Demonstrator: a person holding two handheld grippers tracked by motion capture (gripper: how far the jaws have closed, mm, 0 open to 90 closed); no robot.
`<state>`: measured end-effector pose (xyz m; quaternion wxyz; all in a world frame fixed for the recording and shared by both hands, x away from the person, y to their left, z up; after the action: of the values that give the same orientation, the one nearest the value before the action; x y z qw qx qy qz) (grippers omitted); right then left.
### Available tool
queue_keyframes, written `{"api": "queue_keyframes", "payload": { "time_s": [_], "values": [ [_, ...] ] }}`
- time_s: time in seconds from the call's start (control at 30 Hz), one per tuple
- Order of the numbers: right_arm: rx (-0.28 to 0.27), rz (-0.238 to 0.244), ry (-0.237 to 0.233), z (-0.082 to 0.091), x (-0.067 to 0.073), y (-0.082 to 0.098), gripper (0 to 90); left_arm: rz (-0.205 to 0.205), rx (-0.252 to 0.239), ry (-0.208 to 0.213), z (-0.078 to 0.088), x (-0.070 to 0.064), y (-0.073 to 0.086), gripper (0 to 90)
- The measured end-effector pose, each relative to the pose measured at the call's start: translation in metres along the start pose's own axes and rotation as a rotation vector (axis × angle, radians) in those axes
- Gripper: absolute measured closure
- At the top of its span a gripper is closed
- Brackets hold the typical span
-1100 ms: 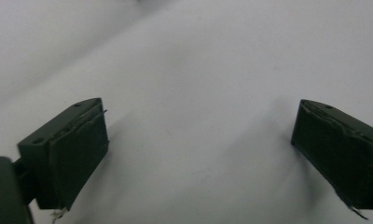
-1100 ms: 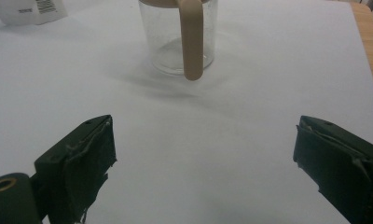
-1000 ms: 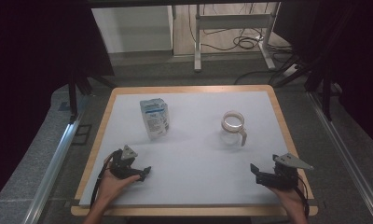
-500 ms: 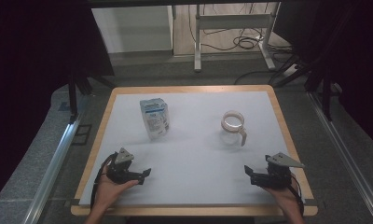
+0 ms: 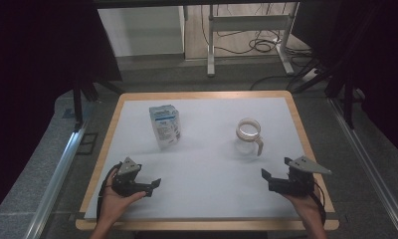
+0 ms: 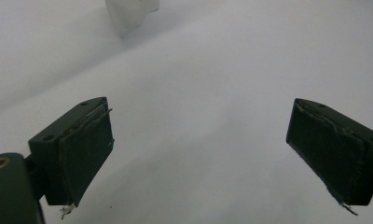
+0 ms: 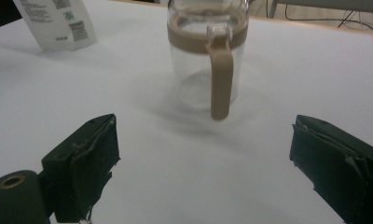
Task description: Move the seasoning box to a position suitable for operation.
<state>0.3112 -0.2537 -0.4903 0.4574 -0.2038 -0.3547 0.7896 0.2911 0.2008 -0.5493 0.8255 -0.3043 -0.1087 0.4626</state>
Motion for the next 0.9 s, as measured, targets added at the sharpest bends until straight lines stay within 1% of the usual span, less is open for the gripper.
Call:
{"api": "queue_keyframes", "payload": {
  "time_s": [0.07,0.1,0.13,0.2,0.27,0.33,0.37,0.43,0.53,0.67,0.77,0.83,0.9],
  "values": [
    [0.006,0.019,0.003,-0.002,-0.001,-0.012,8.6,-0.004,0.001,0.0,-0.001,0.001,0.0,7.7],
    [0.004,0.038,0.005,-0.003,-0.002,-0.026,8.6,-0.002,-0.001,0.001,-0.001,0.001,0.0,7.8],
    [0.004,0.038,0.005,-0.003,-0.002,-0.026,8.6,0.0,-0.001,0.003,-0.001,0.001,0.001,7.8],
    [0.002,0.042,0.0,-0.006,-0.004,-0.04,8.9,0.002,0.004,0.006,-0.001,0.002,0.002,7.8],
    [0.01,0.038,-0.002,-0.011,-0.007,-0.051,8.9,0.008,0.008,0.007,-0.002,0.002,0.003,7.7],
    [0.02,0.037,-0.014,-0.016,-0.008,-0.061,8.9,0.012,0.01,0.008,-0.002,0.003,0.005,7.7],
    [0.031,0.054,-0.017,-0.022,-0.009,-0.071,8.9,0.012,0.011,0.008,-0.001,0.003,0.005,7.7],
    [0.036,0.058,-0.018,-0.025,-0.009,-0.074,8.8,0.014,0.009,0.01,0.0,0.002,0.005,7.7],
    [0.053,0.081,-0.013,-0.037,-0.01,-0.088,8.7,0.014,0.005,0.009,0.001,0.0,0.005,7.7],
    [0.089,0.075,-0.018,-0.058,-0.014,-0.101,8.4,0.013,0.006,0.013,0.003,-0.001,0.007,7.6],
    [0.099,0.056,-0.044,-0.071,-0.016,-0.106,8.3,0.017,0.006,0.013,0.003,-0.001,0.008,7.6],
    [0.121,0.053,-0.056,-0.081,-0.016,-0.107,7.7,0.019,0.006,0.015,0.003,0.0,0.009,7.6],
    [0.148,0.055,-0.055,-0.09,-0.016,-0.108,6.9,0.021,0.009,0.014,0.002,0.0,0.009,7.6]
  ]
}}
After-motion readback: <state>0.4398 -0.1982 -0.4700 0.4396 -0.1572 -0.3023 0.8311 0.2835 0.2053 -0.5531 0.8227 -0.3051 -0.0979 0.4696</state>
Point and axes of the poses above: each handheld gripper's, and its own axes: z roughly backward along the jaws, y roughly out of its underside, x roughly to its left, the point moved 4 cm from there along -z, roughly forward along the jaws, and after that the axes turned 13 degrees about x, right-handed, at the moved point
